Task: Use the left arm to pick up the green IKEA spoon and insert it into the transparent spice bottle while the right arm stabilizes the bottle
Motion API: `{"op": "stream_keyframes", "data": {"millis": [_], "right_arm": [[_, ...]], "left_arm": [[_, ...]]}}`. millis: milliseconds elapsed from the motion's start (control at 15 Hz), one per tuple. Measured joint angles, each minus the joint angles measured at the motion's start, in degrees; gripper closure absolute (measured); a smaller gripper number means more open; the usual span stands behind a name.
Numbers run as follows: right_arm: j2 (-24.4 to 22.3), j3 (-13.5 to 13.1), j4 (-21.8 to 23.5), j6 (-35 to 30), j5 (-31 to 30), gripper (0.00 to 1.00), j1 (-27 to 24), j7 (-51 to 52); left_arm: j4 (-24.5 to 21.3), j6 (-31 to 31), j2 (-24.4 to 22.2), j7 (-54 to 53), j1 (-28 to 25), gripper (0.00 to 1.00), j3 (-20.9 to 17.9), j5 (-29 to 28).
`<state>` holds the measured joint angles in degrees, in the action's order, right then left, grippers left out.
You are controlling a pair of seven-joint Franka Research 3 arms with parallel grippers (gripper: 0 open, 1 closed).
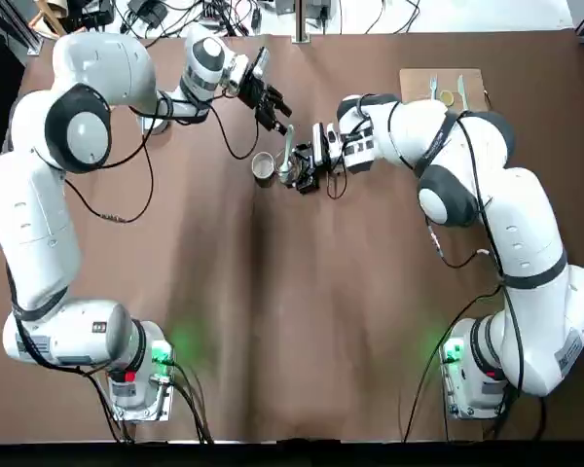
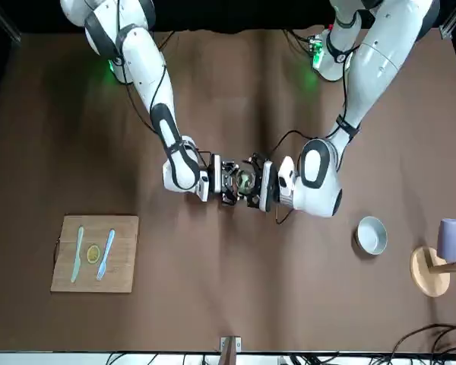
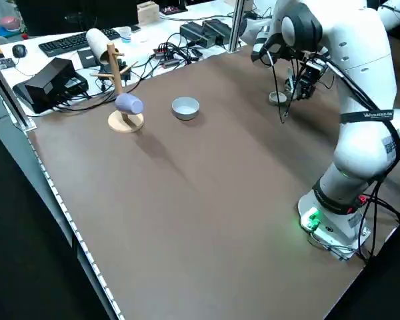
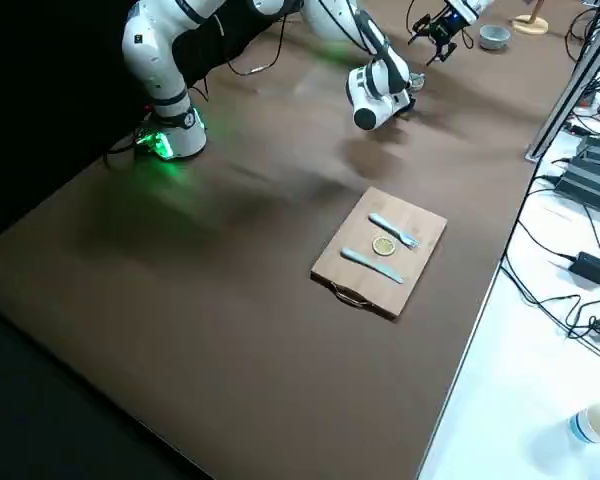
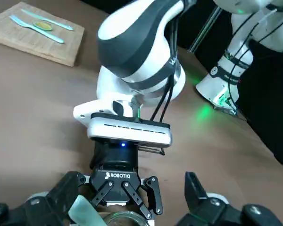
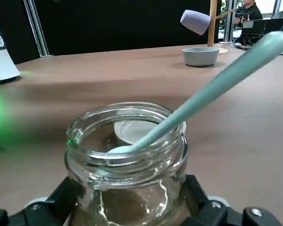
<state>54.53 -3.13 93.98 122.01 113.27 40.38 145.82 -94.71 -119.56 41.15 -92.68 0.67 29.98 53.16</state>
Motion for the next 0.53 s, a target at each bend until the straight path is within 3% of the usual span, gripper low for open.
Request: {"op": "stream_keyframes", "data": {"millis": [267, 533], "right_arm": [[0.0, -0.21, 0.0, -0.04, -0.14, 0.0, -0.21, 0.03], [-0.04, -0.35, -0.02, -1.3, -3.89, 0.0, -2.41, 0.26]], "left_arm": [[1.09, 3.59, -2.34, 9.39, -1.92, 0.0, 0.04, -1.41], [2.5, 6.93, -7.63, 20.92, -5.49, 0.0, 0.09, -8.99]]}}
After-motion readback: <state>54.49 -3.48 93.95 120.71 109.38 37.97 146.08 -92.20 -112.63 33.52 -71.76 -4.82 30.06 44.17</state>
